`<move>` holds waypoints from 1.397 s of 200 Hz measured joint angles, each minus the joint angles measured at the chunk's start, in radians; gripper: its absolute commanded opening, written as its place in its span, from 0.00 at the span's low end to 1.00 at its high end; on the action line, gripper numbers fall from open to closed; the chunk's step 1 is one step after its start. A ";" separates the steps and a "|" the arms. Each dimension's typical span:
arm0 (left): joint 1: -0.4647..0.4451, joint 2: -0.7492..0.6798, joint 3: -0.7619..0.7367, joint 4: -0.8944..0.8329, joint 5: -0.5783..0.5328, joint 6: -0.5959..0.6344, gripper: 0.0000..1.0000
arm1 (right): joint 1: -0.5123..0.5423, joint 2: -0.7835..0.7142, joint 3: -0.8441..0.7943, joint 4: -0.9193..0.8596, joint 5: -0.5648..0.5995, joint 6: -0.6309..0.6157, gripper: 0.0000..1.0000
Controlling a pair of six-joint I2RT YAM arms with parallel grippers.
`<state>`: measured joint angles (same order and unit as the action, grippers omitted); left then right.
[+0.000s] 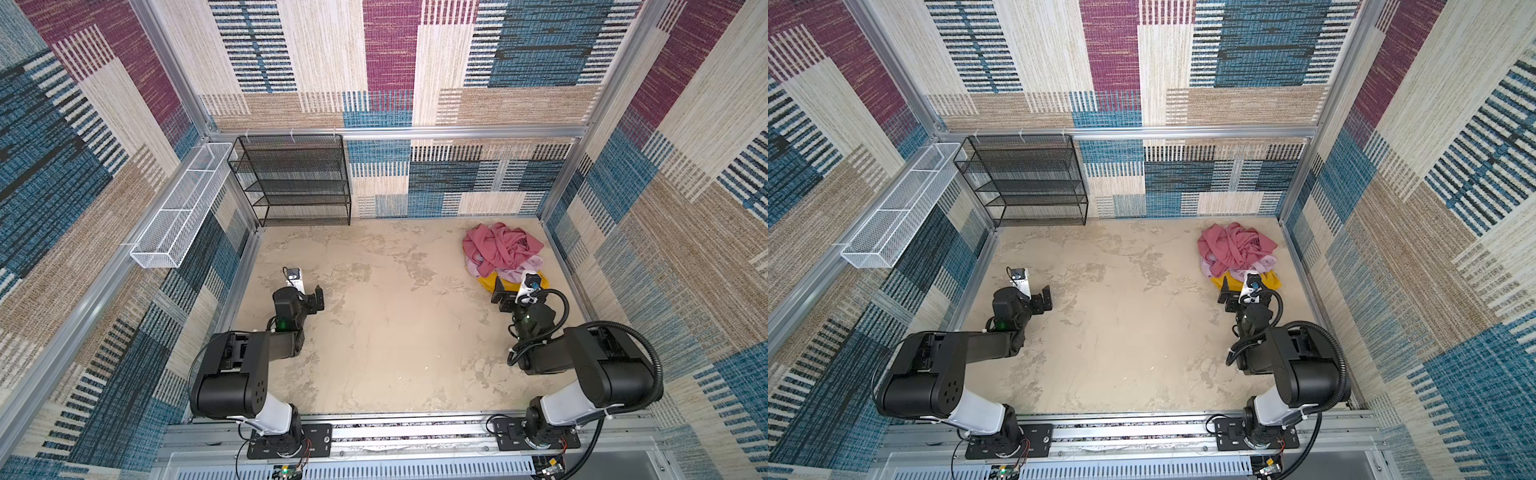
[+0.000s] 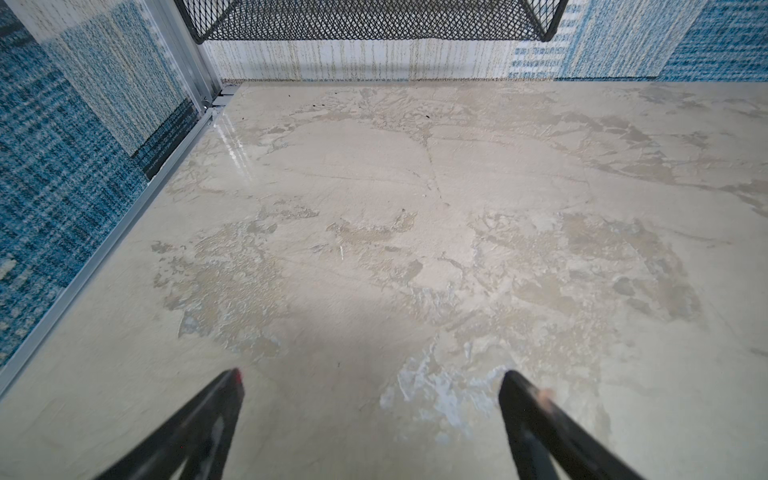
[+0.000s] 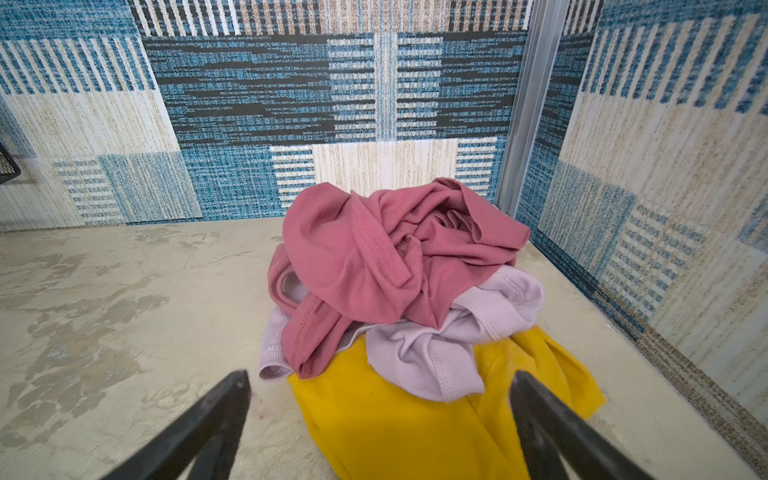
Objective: Pick out a specific cloth from the pile
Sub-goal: 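Reach the right gripper toward the clothes pile while the left arm moves forward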
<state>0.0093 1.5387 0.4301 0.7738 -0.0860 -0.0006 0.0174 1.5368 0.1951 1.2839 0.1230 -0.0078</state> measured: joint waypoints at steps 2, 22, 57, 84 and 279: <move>0.000 0.000 0.000 0.000 0.000 0.000 0.99 | 0.000 0.000 0.000 0.000 0.000 0.000 1.00; 0.000 0.000 0.000 0.000 0.000 0.000 0.99 | 0.000 0.000 0.000 0.000 0.000 0.000 1.00; 0.000 0.000 0.000 0.000 0.008 0.000 0.88 | 0.000 0.000 0.000 0.000 0.000 0.000 1.00; 0.000 -0.001 0.000 0.000 0.009 0.000 0.63 | 0.000 0.000 0.000 0.000 0.000 0.000 0.94; -0.238 -0.169 0.352 -0.653 0.063 -0.185 0.47 | 0.194 -0.219 0.384 -0.923 -0.013 0.152 0.61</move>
<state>-0.2291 1.3693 0.7822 0.1211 -0.0235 -0.1856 0.2115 1.3182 0.5793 0.3611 0.1097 0.1440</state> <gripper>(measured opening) 0.466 0.622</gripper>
